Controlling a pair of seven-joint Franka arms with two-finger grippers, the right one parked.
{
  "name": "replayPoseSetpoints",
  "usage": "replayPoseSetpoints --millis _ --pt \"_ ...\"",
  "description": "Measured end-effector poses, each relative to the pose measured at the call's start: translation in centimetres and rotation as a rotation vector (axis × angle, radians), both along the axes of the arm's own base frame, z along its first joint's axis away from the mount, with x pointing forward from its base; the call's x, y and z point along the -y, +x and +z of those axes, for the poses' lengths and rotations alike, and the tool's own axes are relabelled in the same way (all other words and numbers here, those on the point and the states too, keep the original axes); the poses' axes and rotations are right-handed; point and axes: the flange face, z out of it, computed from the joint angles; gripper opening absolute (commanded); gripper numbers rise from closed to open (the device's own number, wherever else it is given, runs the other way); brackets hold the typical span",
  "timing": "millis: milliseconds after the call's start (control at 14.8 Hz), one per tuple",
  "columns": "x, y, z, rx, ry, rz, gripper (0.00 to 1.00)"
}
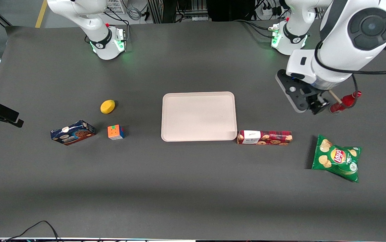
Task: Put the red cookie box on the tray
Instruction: 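Move the open left gripper over the red plaid cookie box, then lower the left gripper and close it on the cookie box's end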
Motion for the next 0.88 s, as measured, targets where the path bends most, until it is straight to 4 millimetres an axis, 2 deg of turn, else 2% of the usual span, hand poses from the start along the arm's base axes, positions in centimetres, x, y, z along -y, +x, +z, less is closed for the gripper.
replayPoseSetpoints --millis 271,542,881 --pt "1.1 0.5 -3.7 0.034 -0.033 -0.161 1.00" --pt "1.3 0.2 -7.8 0.023 -0.036 -0.202 1.00" --pt "1.4 -0.3 -14.8 0.058 -0.062 -0.269 1.00"
